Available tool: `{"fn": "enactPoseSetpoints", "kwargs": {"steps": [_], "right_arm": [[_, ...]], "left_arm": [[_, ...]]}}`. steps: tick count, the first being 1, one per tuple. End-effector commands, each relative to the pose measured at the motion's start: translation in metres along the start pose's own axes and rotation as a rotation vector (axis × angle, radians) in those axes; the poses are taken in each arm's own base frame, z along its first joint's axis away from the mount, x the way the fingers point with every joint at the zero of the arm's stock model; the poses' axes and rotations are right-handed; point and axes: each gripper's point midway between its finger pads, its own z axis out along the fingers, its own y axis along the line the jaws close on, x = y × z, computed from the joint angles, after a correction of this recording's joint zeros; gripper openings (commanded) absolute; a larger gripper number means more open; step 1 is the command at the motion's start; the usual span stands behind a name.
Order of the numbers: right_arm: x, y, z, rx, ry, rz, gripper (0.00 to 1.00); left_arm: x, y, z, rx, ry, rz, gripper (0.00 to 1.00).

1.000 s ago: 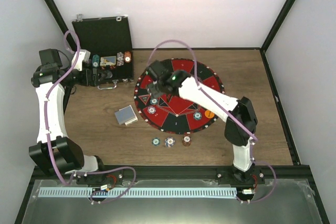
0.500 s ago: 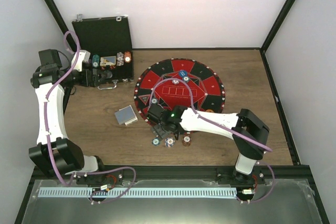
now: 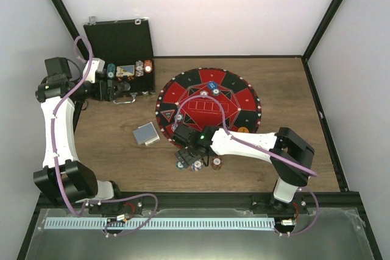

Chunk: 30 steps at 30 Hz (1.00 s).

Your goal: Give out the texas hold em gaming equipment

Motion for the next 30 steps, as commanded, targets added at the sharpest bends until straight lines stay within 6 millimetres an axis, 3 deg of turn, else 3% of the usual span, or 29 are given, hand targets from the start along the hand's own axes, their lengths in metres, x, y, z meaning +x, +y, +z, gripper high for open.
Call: {"fn": "enactPoseSetpoints", "kwargs": {"steps": [1, 10, 17, 30], "right_arm": [[0.003, 0.01, -0.006, -0.04, -0.013, -0.019, 0.86], [0.027, 0.004, 0.009, -0.019, 0.05, -0.038, 0.86], [0.043, 0.005, 0.017, -0.04, 0.089, -0.041, 0.8], [0.047, 0.005, 0.021, -0.043, 0.096, -0.037, 0.53]], "left_arm": [[-0.011, -0.009, -0.011, 0.005, -0.037, 0.032, 1.0], [-0.011, -0.009, -0.011, 0.008, -0.037, 0.033, 1.0], [-0.013, -0.009, -0.011, 0.008, -0.041, 0.034, 1.0], [-0.016, -0.009, -0.013, 0.0, -0.047, 0.04, 1.0]]}}
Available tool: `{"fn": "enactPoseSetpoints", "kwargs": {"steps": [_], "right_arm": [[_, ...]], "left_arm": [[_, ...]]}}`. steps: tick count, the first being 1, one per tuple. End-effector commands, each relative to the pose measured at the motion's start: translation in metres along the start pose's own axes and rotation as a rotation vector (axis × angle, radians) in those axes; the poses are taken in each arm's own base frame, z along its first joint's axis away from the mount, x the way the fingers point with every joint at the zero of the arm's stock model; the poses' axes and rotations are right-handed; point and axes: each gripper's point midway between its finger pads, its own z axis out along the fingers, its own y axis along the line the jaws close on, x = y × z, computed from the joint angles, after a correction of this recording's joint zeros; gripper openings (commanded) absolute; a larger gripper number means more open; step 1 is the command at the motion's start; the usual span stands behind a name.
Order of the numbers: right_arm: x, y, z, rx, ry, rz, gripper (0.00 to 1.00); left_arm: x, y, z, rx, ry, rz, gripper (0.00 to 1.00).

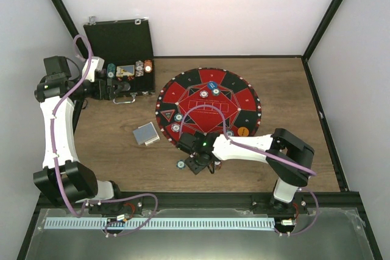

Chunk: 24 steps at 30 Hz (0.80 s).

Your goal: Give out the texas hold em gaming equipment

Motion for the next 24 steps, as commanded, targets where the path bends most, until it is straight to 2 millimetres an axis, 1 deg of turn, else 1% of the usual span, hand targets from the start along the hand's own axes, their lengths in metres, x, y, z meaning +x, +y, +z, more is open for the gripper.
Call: {"fn": "enactPoseSetpoints", "kwargs": {"steps": [1, 5, 7, 10, 13, 17, 19, 22, 24], "right_arm": [[-0.003, 0.004, -0.004, -0.008, -0.021, -0.002, 0.51], [-0.003, 0.003, -0.003, -0.006, -0.02, 0.0, 0.46], [-0.003, 0.003, -0.004, -0.006, -0.02, 0.002, 0.41], [-0.005, 0.004, -0.008, -0.006, -0.028, 0.003, 0.35], [-0.009, 0.003, -0.015, -0.005, -0.04, 0.005, 0.31], [-0.02, 0.004, -0.031, -0.003, -0.078, 0.012, 0.27], [-0.027, 0.003, -0.04, 0.006, -0.101, 0.015, 0.26], [-0.039, -0.005, -0.054, 0.033, -0.133, 0.032, 0.25], [-0.048, -0.017, -0.062, 0.05, -0.154, 0.061, 0.24]], "left_arm": [[-0.011, -0.007, -0.01, 0.001, -0.034, 0.029, 1.0], [-0.011, -0.006, -0.01, -0.003, -0.035, 0.03, 1.0], [-0.012, -0.007, -0.011, -0.002, -0.036, 0.032, 1.0], [-0.013, -0.007, -0.012, -0.005, -0.039, 0.034, 1.0], [-0.013, -0.006, -0.011, -0.005, -0.036, 0.033, 1.0], [-0.012, -0.006, -0.011, -0.006, -0.035, 0.032, 1.0], [-0.012, -0.006, -0.011, -0.006, -0.033, 0.031, 1.0], [-0.012, -0.006, -0.011, -0.007, -0.034, 0.032, 1.0], [-0.012, -0.006, -0.011, -0.006, -0.034, 0.032, 1.0]]}}
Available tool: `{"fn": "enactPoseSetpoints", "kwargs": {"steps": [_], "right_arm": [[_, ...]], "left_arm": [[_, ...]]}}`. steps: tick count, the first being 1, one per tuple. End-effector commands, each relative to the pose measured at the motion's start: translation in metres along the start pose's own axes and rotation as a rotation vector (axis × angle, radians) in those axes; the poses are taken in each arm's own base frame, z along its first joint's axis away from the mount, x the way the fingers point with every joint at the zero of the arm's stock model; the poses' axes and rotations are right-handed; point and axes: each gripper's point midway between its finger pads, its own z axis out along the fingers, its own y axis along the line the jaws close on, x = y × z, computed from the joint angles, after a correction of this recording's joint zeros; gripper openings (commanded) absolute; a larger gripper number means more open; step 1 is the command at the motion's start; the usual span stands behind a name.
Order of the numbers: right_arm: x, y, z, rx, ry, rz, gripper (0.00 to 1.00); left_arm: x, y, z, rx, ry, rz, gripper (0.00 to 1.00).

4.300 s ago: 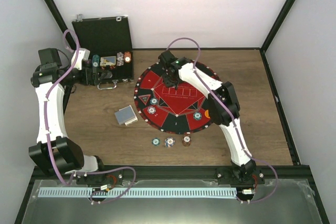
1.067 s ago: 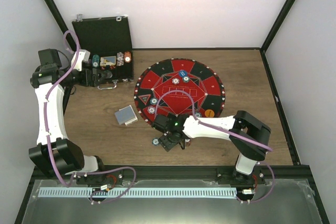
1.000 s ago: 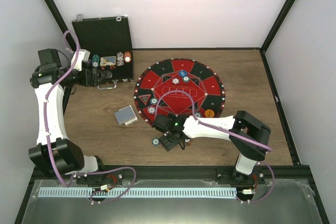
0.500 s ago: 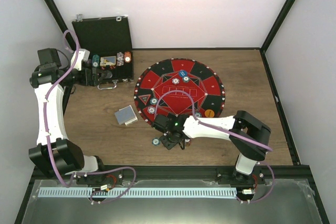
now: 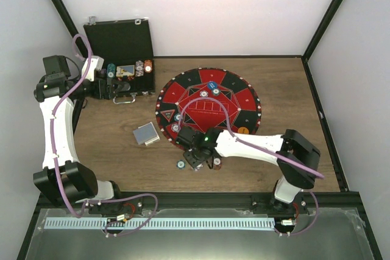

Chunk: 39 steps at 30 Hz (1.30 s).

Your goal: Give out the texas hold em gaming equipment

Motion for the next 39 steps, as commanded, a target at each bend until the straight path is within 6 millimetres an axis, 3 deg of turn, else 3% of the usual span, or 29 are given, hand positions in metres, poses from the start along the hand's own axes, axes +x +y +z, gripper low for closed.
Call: {"fn": "enactPoseSetpoints", "kwargs": {"steps": [1, 6, 9, 14, 19, 23, 30, 39], "right_arm": [[-0.034, -0.025, -0.034, 0.044, -0.1, 0.07, 0.23], [-0.06, -0.083, -0.049, 0.085, -0.163, 0.211, 0.2], [-0.066, -0.126, -0.048, 0.135, -0.169, 0.294, 0.2], [-0.059, -0.2, -0.037, 0.217, -0.159, 0.456, 0.2], [-0.043, -0.251, -0.018, 0.264, -0.136, 0.583, 0.2], [-0.039, -0.266, 0.0, 0.259, -0.111, 0.635, 0.2], [-0.03, -0.269, 0.032, 0.262, -0.042, 0.648, 0.2], [-0.012, -0.27, 0.045, 0.283, -0.005, 0.666, 0.22]], "left_arm": [[-0.009, -0.005, -0.009, -0.004, -0.027, 0.026, 1.0], [-0.008, -0.005, -0.009, -0.005, -0.027, 0.027, 1.0], [-0.009, -0.005, -0.009, -0.007, -0.027, 0.028, 1.0], [-0.009, -0.006, -0.009, 0.0, -0.029, 0.028, 1.0], [-0.008, -0.007, -0.008, 0.009, -0.029, 0.024, 1.0], [-0.007, -0.006, -0.007, 0.01, -0.027, 0.026, 1.0], [-0.007, -0.006, -0.007, 0.011, -0.027, 0.028, 1.0], [-0.006, -0.006, -0.005, 0.014, -0.022, 0.029, 1.0]]}}
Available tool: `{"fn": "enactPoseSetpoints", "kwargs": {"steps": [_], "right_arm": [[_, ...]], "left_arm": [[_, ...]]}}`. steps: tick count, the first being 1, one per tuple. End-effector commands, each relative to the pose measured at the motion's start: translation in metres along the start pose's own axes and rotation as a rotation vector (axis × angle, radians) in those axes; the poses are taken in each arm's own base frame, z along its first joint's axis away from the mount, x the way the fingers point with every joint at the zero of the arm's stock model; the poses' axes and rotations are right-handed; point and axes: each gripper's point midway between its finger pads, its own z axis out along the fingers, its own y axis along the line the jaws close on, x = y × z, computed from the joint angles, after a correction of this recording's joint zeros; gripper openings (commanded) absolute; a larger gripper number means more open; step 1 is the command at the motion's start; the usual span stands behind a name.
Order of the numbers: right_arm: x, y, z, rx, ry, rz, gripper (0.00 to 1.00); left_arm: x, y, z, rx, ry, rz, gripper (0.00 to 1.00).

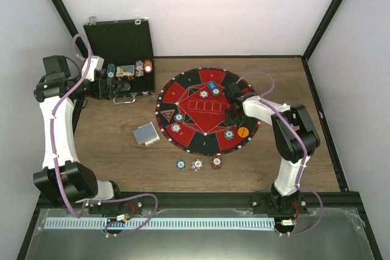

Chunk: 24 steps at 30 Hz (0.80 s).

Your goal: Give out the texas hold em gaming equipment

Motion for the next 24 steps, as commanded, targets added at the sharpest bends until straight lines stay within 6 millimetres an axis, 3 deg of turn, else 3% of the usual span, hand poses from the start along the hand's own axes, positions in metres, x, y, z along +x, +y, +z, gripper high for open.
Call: {"fn": "enactPoseSetpoints", "kwargs": {"steps": [1, 5, 6, 7, 9, 14, 19, 24], "right_arm": [[-0.001, -0.005, 0.005, 0.016, -0.011, 0.025, 0.23], [0.003, -0.007, 0.008, 0.023, 0.002, 0.029, 0.25], [0.003, -0.008, 0.009, 0.027, 0.003, 0.031, 0.29], [0.003, -0.009, 0.008, 0.032, 0.001, 0.031, 0.41], [-0.001, -0.009, 0.003, 0.033, -0.006, 0.032, 0.48], [-0.024, -0.004, -0.034, 0.017, -0.097, 0.047, 0.68], [-0.021, 0.024, -0.078, 0.009, -0.168, -0.034, 0.75], [0.021, 0.07, -0.115, -0.054, -0.187, -0.154, 0.81]], "left_arm": [[-0.005, -0.005, -0.005, 0.011, -0.02, 0.023, 1.0], [-0.006, -0.005, -0.005, 0.01, -0.021, 0.027, 1.0], [-0.006, -0.005, -0.006, 0.009, -0.022, 0.028, 1.0], [-0.005, -0.005, -0.006, 0.007, -0.021, 0.028, 1.0], [-0.005, -0.006, -0.006, 0.008, -0.022, 0.029, 1.0], [-0.004, -0.005, -0.005, 0.012, -0.016, 0.024, 1.0], [-0.005, -0.005, -0.005, 0.014, -0.019, 0.024, 1.0], [-0.004, -0.004, -0.004, 0.014, -0.018, 0.021, 1.0]]}}
